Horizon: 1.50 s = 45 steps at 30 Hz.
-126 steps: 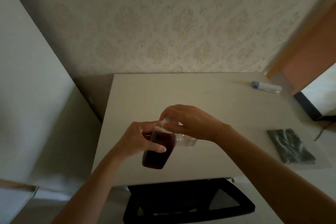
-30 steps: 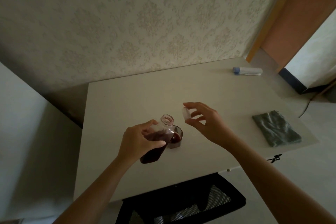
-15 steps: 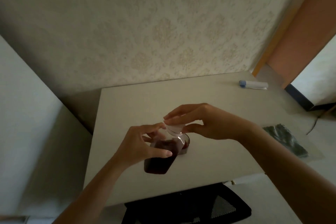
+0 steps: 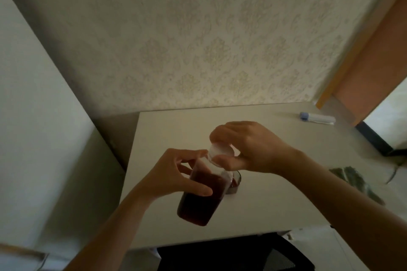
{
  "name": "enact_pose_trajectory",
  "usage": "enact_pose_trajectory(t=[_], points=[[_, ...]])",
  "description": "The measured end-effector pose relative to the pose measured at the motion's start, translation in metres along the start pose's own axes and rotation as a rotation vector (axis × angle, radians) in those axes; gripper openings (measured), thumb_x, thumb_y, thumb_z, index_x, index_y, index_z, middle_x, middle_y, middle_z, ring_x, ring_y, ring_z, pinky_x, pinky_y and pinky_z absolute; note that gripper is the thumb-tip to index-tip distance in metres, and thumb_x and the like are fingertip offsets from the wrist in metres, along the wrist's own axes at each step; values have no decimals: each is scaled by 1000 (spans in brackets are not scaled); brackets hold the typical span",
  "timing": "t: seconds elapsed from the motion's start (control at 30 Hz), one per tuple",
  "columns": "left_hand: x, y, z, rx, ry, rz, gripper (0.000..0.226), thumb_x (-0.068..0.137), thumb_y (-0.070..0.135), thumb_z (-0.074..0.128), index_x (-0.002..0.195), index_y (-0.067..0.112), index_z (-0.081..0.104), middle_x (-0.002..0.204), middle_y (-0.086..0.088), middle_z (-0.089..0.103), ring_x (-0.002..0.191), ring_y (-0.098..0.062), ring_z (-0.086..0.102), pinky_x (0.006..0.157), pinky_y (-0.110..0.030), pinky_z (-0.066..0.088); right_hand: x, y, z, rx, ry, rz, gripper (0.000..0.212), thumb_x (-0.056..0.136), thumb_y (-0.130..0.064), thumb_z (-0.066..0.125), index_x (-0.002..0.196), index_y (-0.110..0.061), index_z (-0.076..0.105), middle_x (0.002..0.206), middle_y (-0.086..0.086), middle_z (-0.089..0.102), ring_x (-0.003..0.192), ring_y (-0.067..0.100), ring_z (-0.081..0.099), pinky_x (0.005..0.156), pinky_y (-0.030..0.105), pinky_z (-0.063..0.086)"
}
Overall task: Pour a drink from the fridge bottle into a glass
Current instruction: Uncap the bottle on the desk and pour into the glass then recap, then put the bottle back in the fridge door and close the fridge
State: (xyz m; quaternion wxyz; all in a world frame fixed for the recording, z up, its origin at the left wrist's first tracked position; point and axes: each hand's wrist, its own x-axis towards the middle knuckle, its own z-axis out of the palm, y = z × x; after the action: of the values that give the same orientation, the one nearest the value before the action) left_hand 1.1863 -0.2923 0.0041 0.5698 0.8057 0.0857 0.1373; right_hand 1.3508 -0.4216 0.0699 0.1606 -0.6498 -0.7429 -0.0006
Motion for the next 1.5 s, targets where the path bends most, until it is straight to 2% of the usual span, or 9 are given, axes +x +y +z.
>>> enact_pose_trajectory(t=[0.1, 0.23, 0.37, 0.53, 0.67, 0.97, 1.1, 1.23, 1.5], points=[[-1, 3, -3, 7, 14, 14, 43, 59, 15, 84, 97, 27, 69, 97, 0, 73, 90, -16, 69, 72, -25, 57, 8, -2, 4, 17, 27, -99, 32, 91, -38, 38, 103, -18, 60, 85, -6, 62, 72, -1, 42, 67, 10, 34], [-4, -2, -3, 56, 128, 51, 40, 61, 17, 85, 94, 26, 65, 89, 7, 73, 85, -13, 69, 65, -19, 54, 21, -9, 11, 13, 10, 31, 44, 88, -42, 28, 105, -21, 62, 88, -3, 69, 77, 11, 60, 70, 25, 47], [-7, -7, 4, 302, 350, 31, 51, 57, 49, 80, 102, 35, 60, 82, 14, 70, 75, -7, 67, 65, -22, 58, 34, -10, 24, -107, 59, 231, 57, 81, -46, 14, 93, -20, 63, 70, -2, 67, 59, 15, 60, 59, 28, 50], [-4, -10, 15, 749, 603, 147, 50, 65, 54, 67, 106, 27, 59, 77, 6, 70, 66, -9, 63, 58, -24, 55, 40, -12, 34, -144, 56, 414, 26, 91, -19, 38, 75, -10, 56, 59, 0, 51, 48, 12, 38, 53, 32, 42], [-2, -16, 13, 921, 619, 139, 51, 69, 45, 73, 111, 20, 61, 82, 1, 71, 73, -13, 64, 59, -25, 56, 52, -14, 36, -91, 0, 579, 29, 89, -16, 38, 60, -16, 36, 57, -2, 37, 49, 13, 32, 51, 28, 32], [-10, -20, -9, 900, 606, 183, 48, 71, 49, 70, 110, 23, 61, 82, 7, 71, 72, -9, 63, 62, -18, 52, 63, -28, 43, 123, 158, 657, 38, 87, -35, 41, 55, -16, 35, 48, -3, 32, 44, 13, 27, 47, 26, 28], [-16, -22, -18, 784, 606, 160, 52, 67, 53, 74, 108, 25, 61, 83, 9, 72, 72, -4, 64, 62, -17, 52, 60, -42, 37, 131, 147, 578, 37, 90, -49, 41, 93, -17, 59, 76, -6, 64, 64, 10, 59, 62, 25, 49], [-24, -28, -22, 501, 656, 60, 60, 62, 59, 73, 109, 25, 61, 92, 6, 72, 77, -6, 66, 65, -26, 58, 44, -54, 39, 197, 188, 601, 48, 85, -60, 36, 122, -31, 49, 73, -16, 51, 61, 0, 49, 58, 15, 34], [-80, -18, -18, 391, 818, -22, 73, 56, 61, 70, 114, 17, 63, 96, 4, 72, 83, -6, 66, 73, -27, 58, -7, -70, 46, 30, 131, 507, 46, 87, -48, 50, 130, -33, 42, 135, -12, 40, 110, 6, 50, 88, 28, 50]])
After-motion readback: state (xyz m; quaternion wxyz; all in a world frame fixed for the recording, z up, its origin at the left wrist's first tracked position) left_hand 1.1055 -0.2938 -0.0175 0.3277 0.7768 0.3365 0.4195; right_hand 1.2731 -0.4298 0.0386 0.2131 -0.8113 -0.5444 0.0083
